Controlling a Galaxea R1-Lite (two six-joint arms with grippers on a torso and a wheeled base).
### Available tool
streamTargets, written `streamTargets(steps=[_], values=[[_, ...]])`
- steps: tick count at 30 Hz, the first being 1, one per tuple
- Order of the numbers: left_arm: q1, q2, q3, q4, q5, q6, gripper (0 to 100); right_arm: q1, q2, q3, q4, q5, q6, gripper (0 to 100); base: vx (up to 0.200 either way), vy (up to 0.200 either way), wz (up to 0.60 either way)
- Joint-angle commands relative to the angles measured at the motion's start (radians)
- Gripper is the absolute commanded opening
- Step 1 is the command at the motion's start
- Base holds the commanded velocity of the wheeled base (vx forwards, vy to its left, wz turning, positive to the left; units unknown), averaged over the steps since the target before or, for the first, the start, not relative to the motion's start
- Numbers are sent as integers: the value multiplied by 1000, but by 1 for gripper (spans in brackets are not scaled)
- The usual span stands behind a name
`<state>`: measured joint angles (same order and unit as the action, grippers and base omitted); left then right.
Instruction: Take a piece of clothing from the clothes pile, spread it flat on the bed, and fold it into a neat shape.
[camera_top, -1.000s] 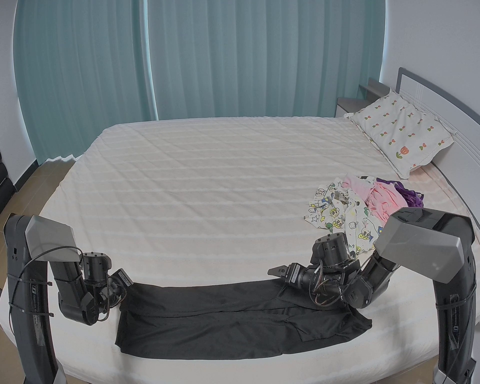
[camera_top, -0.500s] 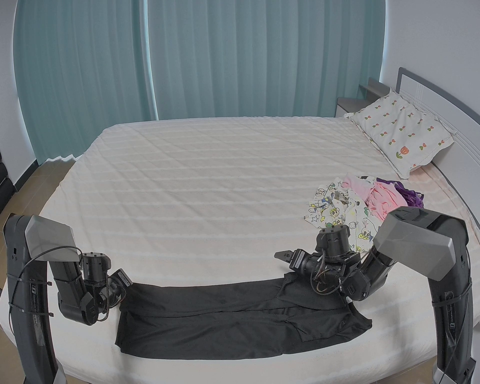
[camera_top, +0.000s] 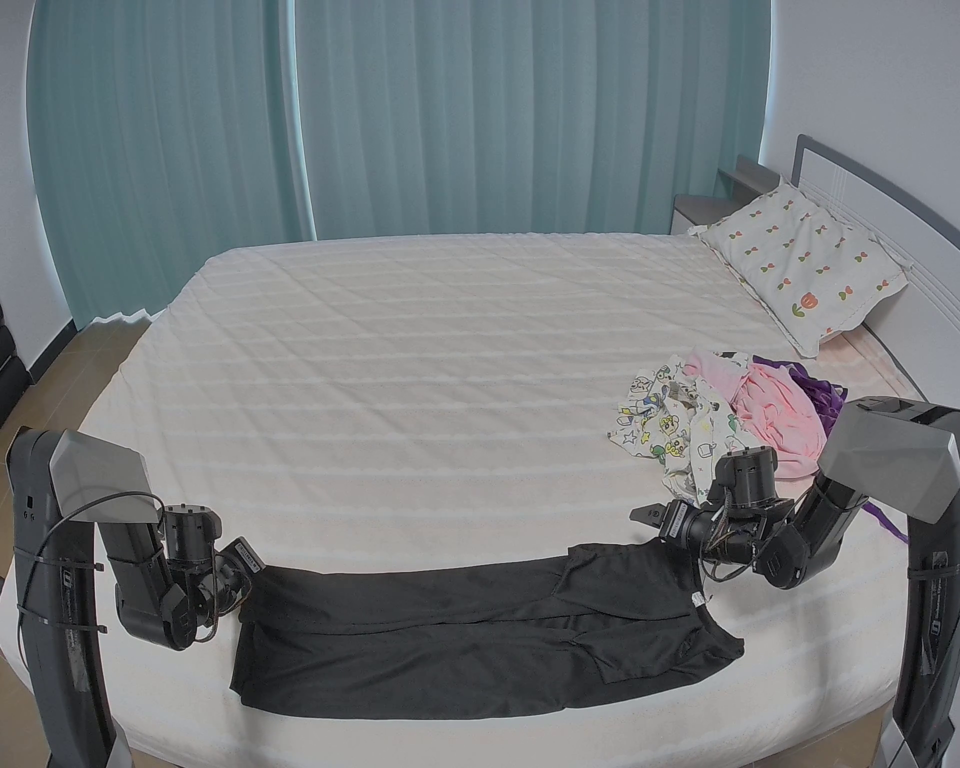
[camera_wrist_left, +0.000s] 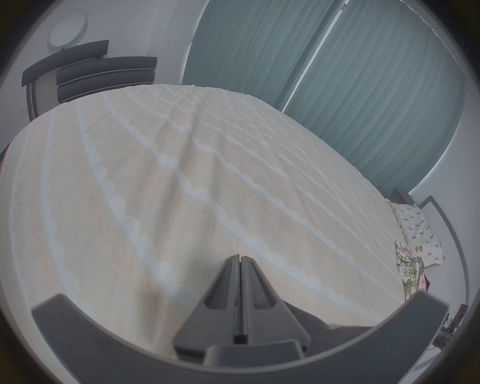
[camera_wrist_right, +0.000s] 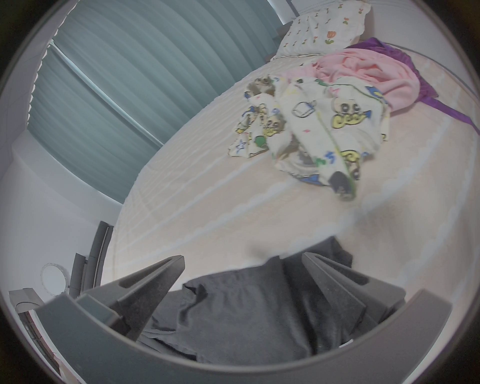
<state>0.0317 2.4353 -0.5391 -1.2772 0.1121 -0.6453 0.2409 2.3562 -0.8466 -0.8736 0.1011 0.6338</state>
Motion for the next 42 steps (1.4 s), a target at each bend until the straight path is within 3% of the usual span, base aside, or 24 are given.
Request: streamTargets(steps=[1, 10, 11, 28, 29, 35, 42], values=[[1, 1, -2, -1, 1, 0, 0, -9, -11, 27, -1, 6, -2, 100, 0, 0, 0], [1, 4, -1, -1, 0, 0, 0, 3, 34, 20, 10, 45, -8, 100, 0, 0, 0], [1, 4, -2, -1, 0, -2, 0, 5, 58, 18, 13, 43, -23, 0, 0, 0, 0], [2, 2, -1, -1, 1, 0, 0, -17, 54, 47, 4, 31, -52, 0, 0, 0, 0], [2, 4, -2, -1, 1, 0, 0, -18, 54, 52, 2, 31, -52, 100, 0, 0, 0], [1, 5, -2, -1, 1, 0, 0, -31, 17, 63, -7, 34, -40, 100, 0, 0, 0], [2, 4, -4, -1, 0, 0, 0, -101, -46, 81, -13, 43, -51, 100, 0, 0, 0]])
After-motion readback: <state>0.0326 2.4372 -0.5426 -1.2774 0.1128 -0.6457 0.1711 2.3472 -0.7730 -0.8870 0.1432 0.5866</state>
